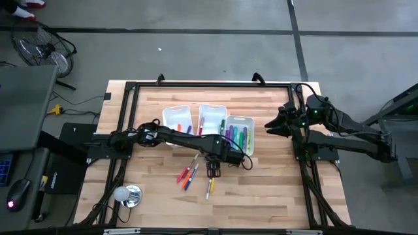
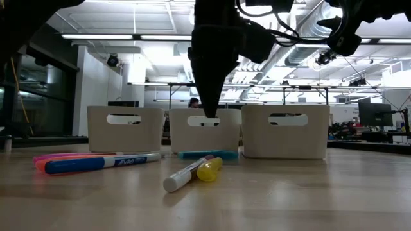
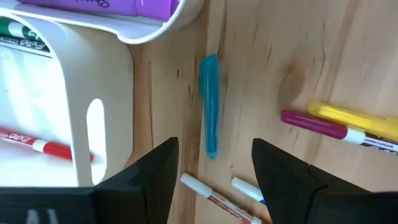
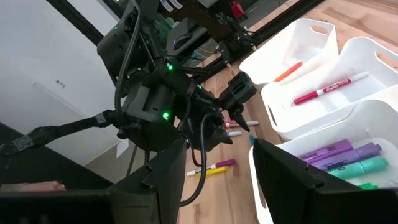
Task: Pick & Place Markers
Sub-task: Put the blue pen into the left white bin
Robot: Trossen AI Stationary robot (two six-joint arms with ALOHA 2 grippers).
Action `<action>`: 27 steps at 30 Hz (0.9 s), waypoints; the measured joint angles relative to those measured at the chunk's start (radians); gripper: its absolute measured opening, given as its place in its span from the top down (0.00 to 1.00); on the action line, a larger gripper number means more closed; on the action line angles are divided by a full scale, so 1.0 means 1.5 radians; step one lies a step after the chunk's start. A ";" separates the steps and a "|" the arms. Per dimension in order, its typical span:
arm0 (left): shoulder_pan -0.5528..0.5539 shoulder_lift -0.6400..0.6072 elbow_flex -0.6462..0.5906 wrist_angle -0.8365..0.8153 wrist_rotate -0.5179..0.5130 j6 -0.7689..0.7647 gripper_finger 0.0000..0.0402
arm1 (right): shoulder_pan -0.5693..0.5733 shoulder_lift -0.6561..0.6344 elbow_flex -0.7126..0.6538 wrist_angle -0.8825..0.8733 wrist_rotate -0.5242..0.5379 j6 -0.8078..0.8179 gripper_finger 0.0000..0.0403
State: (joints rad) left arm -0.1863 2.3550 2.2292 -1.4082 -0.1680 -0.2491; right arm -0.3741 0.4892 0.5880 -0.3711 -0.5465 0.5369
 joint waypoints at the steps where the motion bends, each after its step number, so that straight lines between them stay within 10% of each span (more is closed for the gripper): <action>1: -0.002 0.000 0.000 0.001 -0.001 -0.002 0.50 | 0.000 0.000 0.000 0.000 0.000 0.000 0.56; 27: -0.011 -0.080 -0.220 0.200 0.074 -0.034 0.50 | 0.000 0.000 0.000 -0.026 0.003 -0.003 0.56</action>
State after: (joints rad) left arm -0.2031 2.2356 1.8987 -1.1080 -0.0574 -0.2996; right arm -0.3740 0.4892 0.5880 -0.4099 -0.5416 0.5331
